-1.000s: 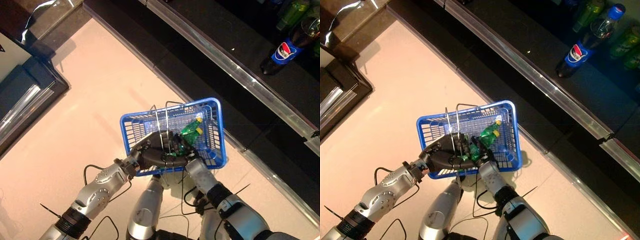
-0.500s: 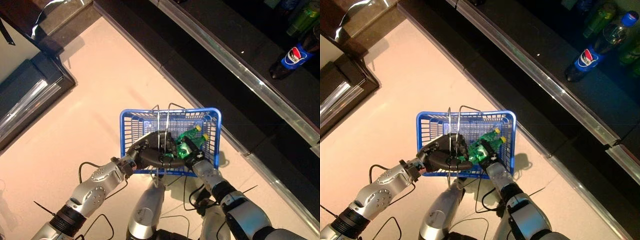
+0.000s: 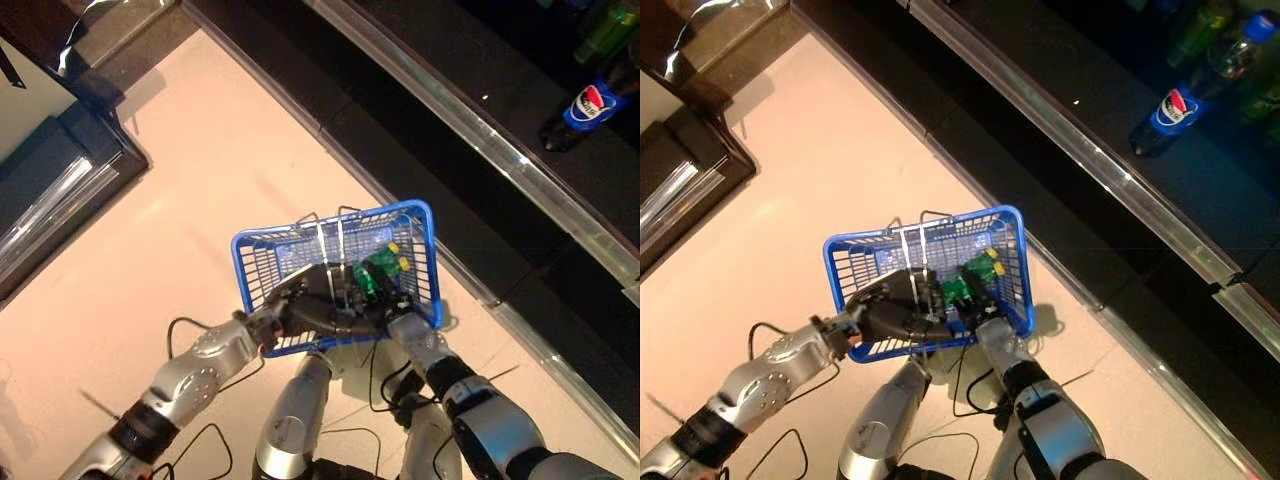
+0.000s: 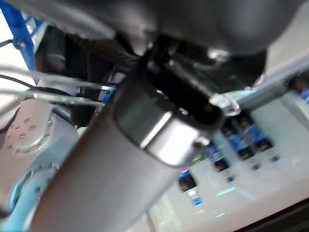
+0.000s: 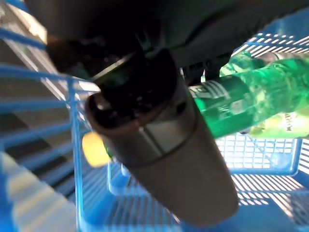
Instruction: Pick up the drink and place into the basket.
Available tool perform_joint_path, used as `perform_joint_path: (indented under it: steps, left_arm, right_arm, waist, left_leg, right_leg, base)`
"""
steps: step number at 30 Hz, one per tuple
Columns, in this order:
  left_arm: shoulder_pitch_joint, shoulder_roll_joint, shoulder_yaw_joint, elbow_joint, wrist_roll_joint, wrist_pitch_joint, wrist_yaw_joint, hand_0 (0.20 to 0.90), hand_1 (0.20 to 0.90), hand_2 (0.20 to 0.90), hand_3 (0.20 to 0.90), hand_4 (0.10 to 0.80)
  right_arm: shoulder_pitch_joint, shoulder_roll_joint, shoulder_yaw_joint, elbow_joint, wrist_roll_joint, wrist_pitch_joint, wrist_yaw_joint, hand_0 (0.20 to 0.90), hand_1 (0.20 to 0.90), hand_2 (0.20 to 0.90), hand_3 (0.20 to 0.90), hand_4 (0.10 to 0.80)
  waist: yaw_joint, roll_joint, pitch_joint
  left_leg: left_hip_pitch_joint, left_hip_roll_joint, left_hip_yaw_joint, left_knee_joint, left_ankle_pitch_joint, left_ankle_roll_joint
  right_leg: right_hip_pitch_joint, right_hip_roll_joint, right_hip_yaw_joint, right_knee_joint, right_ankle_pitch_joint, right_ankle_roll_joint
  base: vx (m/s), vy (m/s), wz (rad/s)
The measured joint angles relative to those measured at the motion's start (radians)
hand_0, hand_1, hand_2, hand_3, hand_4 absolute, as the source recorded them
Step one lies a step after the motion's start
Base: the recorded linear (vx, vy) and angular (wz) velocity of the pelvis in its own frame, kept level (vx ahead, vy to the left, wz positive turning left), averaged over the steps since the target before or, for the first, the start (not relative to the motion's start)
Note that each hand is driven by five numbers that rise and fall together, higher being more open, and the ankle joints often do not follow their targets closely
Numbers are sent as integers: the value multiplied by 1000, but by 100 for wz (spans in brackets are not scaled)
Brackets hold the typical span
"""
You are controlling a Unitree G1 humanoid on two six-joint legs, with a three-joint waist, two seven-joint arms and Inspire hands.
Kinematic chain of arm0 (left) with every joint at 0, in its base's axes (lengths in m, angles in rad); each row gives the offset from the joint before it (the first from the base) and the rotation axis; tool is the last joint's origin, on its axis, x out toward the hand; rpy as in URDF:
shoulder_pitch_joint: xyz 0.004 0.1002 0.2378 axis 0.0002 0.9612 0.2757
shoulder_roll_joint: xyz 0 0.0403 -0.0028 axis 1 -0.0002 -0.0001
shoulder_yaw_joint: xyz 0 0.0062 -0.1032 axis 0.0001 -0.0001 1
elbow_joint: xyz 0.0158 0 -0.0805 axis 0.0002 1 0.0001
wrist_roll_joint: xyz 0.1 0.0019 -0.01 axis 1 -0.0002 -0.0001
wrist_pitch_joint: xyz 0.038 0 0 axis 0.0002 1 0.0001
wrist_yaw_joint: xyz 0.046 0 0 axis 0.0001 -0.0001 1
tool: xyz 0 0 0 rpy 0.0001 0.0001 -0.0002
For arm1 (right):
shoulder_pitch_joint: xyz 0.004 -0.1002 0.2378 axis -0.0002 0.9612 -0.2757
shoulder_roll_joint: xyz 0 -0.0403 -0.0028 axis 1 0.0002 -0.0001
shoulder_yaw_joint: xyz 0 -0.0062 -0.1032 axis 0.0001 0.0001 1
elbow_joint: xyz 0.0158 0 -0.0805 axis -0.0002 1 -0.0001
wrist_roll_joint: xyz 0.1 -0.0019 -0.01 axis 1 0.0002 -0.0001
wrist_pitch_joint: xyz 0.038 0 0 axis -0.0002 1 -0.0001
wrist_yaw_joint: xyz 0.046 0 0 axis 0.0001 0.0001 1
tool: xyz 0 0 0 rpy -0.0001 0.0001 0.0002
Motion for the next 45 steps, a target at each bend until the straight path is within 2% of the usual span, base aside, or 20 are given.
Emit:
perform_joint_path:
  steps: [6,8,12,16,21,25,31,35,39,45]
  left_arm:
    - [-30,-41,-24,8,12,-6,118,300,300,300,200,100]
    - [-50,-60,-46,35,15,-12,159,300,300,300,200,100]
    - [-52,-91,-48,69,30,-26,190,300,300,300,200,100]
    - [-52,-139,-48,73,60,-51,197,300,300,300,200,100]
    - [-53,-164,-48,73,66,-84,202,300,300,300,200,100]
    - [-54,-172,-42,72,80,-98,202,300,300,300,200,100]
    - [-49,-149,-17,73,99,-100,204,300,300,300,200,100]
    - [-11,-141,14,75,104,-100,208,300,300,300,200,100]
    - [6,-131,22,103,104,-100,210,300,300,300,200,100]
    - [62,-126,110,106,103,-100,212,300,300,300,200,100]
  right_arm:
    - [39,-5,115,-122,-17,-6,-6,900,900,900,900,800]
    - [79,-26,174,-237,-29,-14,-8,900,900,900,900,800]
    - [150,-47,190,-359,-83,-28,-31,900,900,900,900,800]
    - [231,-116,190,-504,-144,-50,-45,900,900,900,900,800]
    - [277,-195,181,-619,-227,-50,-46,900,900,900,900,800]
    - [310,-227,151,-687,-275,-50,-45,900,900,900,900,800]
    - [358,-228,92,-789,-352,-55,-45,900,900,900,900,800]
    - [377,-222,9,-897,-383,-102,-33,900,900,900,900,800]
    - [370,-216,-26,-936,-409,-136,-21,900,900,900,900,800]
    - [384,-193,-63,-941,-409,-134,-4,900,900,900,900,800]
  waist:
    - [-68,-4,0]
    - [-81,-6,0]
    - [-121,-10,2]
    - [-150,-14,2]
    - [-200,-21,2]
    - [-207,-23,2]
    - [-229,-26,2]
    - [-235,-28,2]
    - [-233,-36,2]
    - [-233,-64,1]
  left_leg:
    - [-5,3,26,16,-3,6]
    - [-14,6,40,17,-3,5]
    - [-24,10,48,14,-3,5]
    - [-40,16,69,14,-4,7]
    - [-36,34,98,9,-6,7]
    - [-30,48,106,4,-7,4]
    - [-15,57,121,-6,-5,0]
    - [-12,60,125,-7,-5,-1]
    - [-2,61,127,-12,-5,-1]
    - [2,63,128,-20,-4,-3]
  right_leg:
    - [-15,3,31,1,15,1]
    - [-39,6,50,13,15,0]
    - [-55,8,56,15,16,0]
    - [-78,11,68,16,17,-1]
    - [-85,25,85,16,18,-5]
    - [-88,38,87,16,20,-13]
    - [-89,46,106,16,21,-17]
    - [-89,49,109,16,21,-18]
    - [-83,50,109,16,22,-19]
    - [-83,50,109,13,22,-19]
  base:
    - [-16,76,-14]
    - [-14,71,-17]
    - [-17,48,-7]
    - [-10,35,-8]
    - [6,23,-11]
    - [14,14,-10]
    - [13,8,-8]
    - [5,-1,-2]
    - [0,0,0]
    - [0,0,0]
